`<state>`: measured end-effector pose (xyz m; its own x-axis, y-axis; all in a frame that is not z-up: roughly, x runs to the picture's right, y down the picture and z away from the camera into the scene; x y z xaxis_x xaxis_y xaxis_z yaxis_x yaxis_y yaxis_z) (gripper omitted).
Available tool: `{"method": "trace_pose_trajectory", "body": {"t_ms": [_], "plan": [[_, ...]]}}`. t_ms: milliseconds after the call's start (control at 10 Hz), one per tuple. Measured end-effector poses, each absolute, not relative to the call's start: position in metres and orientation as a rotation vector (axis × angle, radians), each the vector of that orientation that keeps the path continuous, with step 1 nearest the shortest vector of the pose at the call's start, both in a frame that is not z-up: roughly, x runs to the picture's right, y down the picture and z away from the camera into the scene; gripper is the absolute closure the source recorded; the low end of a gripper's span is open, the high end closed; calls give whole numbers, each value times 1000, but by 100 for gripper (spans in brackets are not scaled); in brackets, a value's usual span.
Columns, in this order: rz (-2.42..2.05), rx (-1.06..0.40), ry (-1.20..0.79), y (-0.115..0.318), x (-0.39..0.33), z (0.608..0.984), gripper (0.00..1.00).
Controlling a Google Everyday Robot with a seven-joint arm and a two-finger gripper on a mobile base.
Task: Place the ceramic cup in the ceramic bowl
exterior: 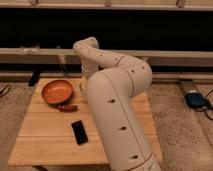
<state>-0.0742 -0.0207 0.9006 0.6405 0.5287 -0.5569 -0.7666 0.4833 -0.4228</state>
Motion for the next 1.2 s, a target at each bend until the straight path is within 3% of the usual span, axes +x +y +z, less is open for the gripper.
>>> {"method": "trace_pose_trajectory", "body": {"t_ms": [200,600,1000,1200], "plan": [[798,-715,375,-14,-77,908,22],[791,-757,328,-19,-85,903,60],[798,-829,260,-37,-95,872,98],[768,-859,203,-48,-117,850,100]]}}
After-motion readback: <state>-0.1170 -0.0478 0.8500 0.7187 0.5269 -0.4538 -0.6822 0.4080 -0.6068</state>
